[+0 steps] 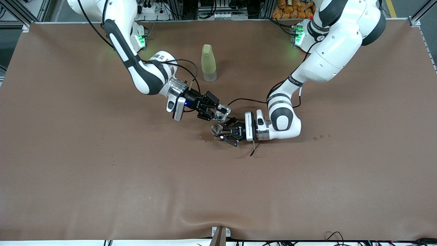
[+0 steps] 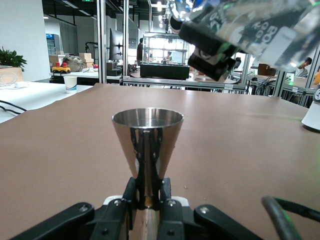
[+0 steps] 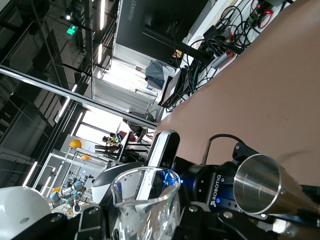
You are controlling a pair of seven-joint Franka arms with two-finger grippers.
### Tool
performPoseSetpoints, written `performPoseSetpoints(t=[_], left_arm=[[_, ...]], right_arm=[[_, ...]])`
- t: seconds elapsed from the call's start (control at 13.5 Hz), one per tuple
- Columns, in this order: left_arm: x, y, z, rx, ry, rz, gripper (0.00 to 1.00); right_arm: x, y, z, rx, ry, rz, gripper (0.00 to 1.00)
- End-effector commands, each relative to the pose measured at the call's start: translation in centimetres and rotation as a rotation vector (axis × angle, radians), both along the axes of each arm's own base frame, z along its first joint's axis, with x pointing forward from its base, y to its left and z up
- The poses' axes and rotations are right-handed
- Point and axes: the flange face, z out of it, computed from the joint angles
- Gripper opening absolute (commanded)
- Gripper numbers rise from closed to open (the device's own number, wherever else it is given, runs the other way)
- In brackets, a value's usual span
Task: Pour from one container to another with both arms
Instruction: 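Tilt the glass cup with the right gripper, pouring into the jigger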
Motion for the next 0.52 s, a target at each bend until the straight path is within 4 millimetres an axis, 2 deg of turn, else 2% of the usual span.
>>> performPoseSetpoints(t=[0.0,0.44], left_arm=[[0.11,-0.62,0.03,-0.006,-0.019,0.020,0.00],[0.15,-0.54,0.00,-0.005,-0.019,0.021,0.00]], right_arm=[[-0.49,0.22,1.05,0.068,0.077,-0.103,0.15],[-0.37,0.31,1.23,0.121,0.155,-0.121,0.14]])
